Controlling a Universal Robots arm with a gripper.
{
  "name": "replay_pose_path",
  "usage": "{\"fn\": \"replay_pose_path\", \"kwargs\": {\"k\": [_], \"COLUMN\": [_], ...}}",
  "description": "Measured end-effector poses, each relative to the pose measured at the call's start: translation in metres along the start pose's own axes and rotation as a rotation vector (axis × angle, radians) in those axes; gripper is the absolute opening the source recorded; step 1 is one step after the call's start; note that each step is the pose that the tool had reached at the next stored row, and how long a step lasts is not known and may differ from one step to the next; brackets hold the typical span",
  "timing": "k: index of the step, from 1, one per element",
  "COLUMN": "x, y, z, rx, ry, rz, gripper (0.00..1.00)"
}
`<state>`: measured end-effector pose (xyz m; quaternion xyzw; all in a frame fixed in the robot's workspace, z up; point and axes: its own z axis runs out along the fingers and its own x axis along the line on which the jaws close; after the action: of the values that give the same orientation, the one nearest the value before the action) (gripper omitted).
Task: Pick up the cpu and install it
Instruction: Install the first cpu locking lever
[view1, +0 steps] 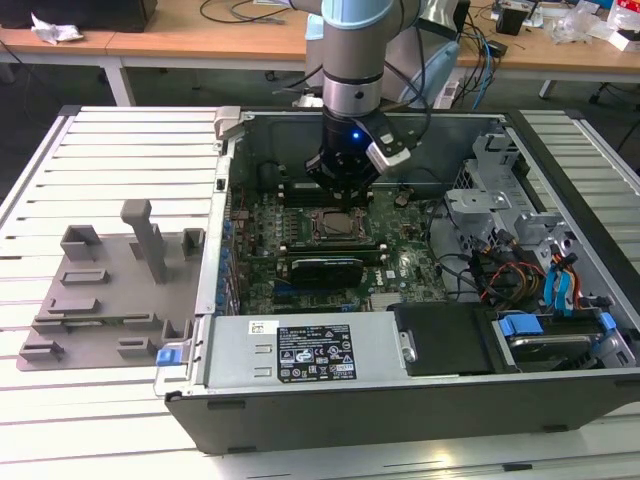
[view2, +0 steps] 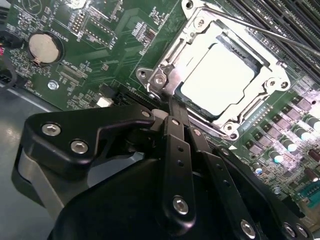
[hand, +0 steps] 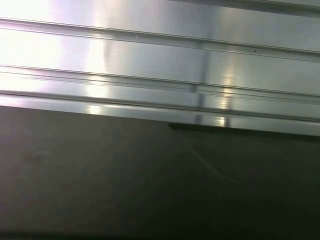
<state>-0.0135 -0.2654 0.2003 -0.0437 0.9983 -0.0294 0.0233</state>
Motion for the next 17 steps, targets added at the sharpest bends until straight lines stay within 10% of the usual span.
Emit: {"fn": "replay_pose_path", "kwargs": {"k": [4,9,17], "x": [-0.0017,-0.0027,0.0003], "y": [-0.0008,-0.0006,-0.0348], "z": [0.0000,-0.0072,-0.0069], "rx": [-0.0178,-0.0190,-0.0171], "ry": [-0.0004,-0.0025,-0.0025], "rz": [0.001,0.001,0.001], "gripper": [0.11,0.11,0.11]}}
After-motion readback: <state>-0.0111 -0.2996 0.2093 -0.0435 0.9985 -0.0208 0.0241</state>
